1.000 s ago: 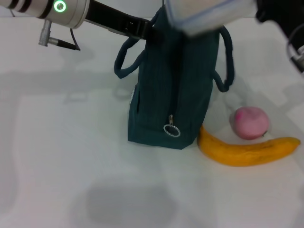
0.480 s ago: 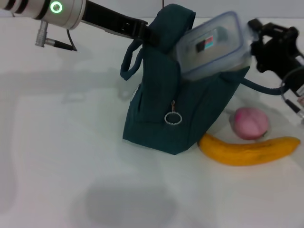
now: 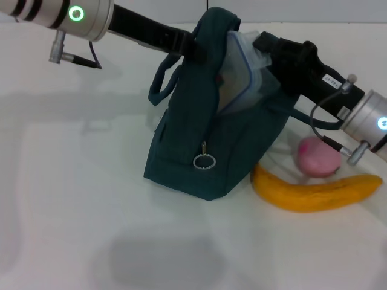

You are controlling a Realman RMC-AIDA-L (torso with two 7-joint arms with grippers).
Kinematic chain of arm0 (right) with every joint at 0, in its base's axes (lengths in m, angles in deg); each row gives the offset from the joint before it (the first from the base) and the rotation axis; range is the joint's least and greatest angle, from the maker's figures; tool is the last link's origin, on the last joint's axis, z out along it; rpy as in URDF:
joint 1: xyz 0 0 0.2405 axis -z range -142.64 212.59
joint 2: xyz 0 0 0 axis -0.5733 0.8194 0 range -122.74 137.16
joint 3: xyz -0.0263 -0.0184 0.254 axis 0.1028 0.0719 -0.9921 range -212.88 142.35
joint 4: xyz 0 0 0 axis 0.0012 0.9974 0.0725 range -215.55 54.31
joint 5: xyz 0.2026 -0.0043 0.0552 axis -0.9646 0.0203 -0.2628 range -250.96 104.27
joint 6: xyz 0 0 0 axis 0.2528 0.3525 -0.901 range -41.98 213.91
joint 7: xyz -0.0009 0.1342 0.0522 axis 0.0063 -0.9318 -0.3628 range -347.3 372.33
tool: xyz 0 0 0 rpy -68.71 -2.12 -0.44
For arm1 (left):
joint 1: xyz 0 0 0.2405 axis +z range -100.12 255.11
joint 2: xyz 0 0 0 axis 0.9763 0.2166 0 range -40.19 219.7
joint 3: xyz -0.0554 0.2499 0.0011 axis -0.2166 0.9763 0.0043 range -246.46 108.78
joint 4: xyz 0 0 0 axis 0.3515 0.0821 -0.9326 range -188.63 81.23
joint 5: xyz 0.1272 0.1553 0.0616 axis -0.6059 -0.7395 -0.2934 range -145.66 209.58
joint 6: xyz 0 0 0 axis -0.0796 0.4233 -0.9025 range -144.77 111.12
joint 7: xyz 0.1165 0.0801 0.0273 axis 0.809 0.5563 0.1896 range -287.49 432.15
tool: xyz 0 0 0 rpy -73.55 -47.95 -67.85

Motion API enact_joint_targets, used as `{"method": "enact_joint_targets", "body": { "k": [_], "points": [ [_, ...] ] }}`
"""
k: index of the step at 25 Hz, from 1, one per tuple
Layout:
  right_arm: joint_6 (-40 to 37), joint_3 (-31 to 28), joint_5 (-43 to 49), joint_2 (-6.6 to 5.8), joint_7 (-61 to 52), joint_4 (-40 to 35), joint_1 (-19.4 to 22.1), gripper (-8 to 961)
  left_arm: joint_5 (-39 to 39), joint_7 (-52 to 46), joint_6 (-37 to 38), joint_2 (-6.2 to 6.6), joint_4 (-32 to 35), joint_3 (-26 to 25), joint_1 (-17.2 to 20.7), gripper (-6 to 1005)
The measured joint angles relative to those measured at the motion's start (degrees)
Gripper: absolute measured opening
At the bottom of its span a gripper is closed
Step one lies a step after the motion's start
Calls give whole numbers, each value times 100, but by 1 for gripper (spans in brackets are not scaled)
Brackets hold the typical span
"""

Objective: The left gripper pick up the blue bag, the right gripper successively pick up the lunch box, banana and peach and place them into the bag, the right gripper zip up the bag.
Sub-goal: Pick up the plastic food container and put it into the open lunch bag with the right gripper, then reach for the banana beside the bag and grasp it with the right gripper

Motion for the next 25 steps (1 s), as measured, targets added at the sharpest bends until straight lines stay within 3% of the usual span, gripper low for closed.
{"method": "enact_joint_targets", "body": {
  "k": [14, 19, 25],
  "points": [
    [-91, 37, 131, -22, 1330, -211, -50, 134, -3, 59, 1, 12, 27, 29, 84, 54],
    [-405, 61, 137, -39, 1422, -454, 126, 311, -5, 62, 1, 37, 41, 2, 104, 54],
    [-1913, 594, 204, -127, 1336, -1551, 294, 536, -11, 62, 1, 73, 46, -10, 218, 54]
  ]
}}
